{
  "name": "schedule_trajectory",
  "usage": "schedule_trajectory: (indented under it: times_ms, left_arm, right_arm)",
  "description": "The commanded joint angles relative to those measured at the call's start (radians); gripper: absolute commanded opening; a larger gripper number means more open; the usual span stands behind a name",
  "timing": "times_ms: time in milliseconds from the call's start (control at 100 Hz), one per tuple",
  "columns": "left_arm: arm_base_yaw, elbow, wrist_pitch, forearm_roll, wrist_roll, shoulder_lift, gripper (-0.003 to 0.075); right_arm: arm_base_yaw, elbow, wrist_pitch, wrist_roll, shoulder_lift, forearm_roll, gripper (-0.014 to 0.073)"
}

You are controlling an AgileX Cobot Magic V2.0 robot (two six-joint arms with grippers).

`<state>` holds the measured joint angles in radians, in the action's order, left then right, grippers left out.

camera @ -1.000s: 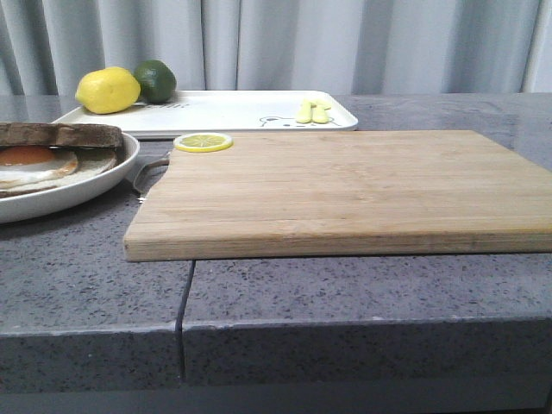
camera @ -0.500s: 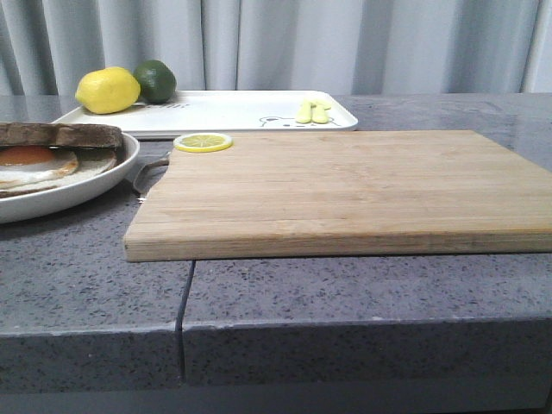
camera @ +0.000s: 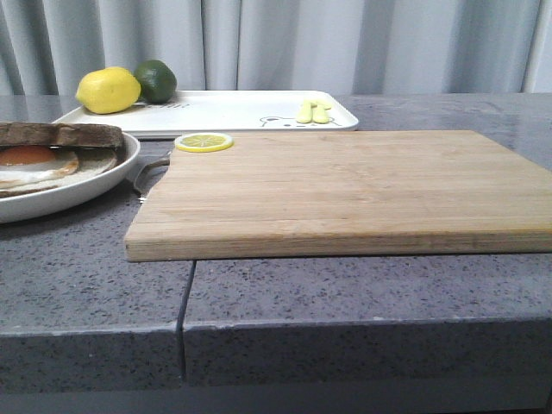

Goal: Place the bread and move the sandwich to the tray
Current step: 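Open the right gripper and withdraw it from the sandwich, then move the left gripper to the plate rim and grasp it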

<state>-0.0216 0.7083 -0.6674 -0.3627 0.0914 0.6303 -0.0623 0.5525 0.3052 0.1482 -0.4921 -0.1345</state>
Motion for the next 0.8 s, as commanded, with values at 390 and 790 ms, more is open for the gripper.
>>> schedule_trajectory:
  times_ms: [390, 790]
  left_arm:
    - [0.003, 0.036, 0.061, -0.024, -0.006, 0.005, 0.0421]
    - [0.003, 0.036, 0.063, -0.024, -0.006, 0.005, 0.0421]
  right_arm:
    - [0.005, 0.025, -0.087, 0.007, 0.001, -0.013, 0.0571]
    - [0.005, 0.025, -0.086, 0.007, 0.001, -0.013, 0.0571]
